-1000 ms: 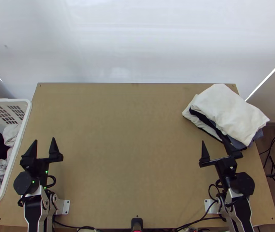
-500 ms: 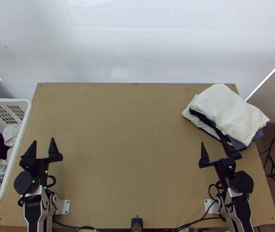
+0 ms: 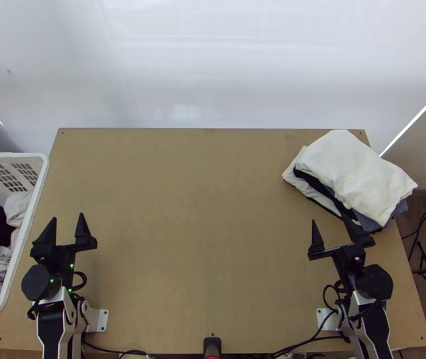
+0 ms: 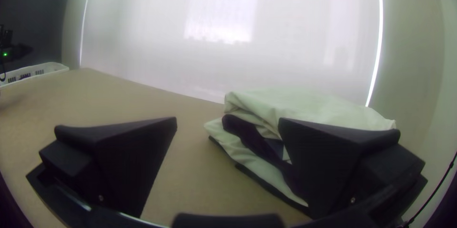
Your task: Fold the t-shirt
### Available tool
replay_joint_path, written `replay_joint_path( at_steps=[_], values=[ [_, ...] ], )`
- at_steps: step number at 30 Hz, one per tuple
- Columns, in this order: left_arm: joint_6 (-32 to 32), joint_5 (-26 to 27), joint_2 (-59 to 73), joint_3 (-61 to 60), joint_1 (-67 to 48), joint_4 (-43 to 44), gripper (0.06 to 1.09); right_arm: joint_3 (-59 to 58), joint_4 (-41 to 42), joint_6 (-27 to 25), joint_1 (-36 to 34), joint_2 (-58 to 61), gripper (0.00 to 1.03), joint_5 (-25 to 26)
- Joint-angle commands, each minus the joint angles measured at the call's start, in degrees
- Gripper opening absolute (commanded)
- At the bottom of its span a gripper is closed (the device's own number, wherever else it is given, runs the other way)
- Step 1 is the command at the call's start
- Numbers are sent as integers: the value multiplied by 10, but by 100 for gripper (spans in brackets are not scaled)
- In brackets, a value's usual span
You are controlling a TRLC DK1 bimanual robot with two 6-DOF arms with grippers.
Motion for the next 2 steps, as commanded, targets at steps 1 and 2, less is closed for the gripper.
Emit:
replay_joint_path(
  at_steps=[1, 2],
  values=[
    [1, 1, 0, 0, 1, -2, 105, 0, -1, 0, 0, 0, 99, -2],
    [1, 1, 0, 0, 1, -2, 105, 0, -1, 0, 0, 0, 99, -2]
  ],
)
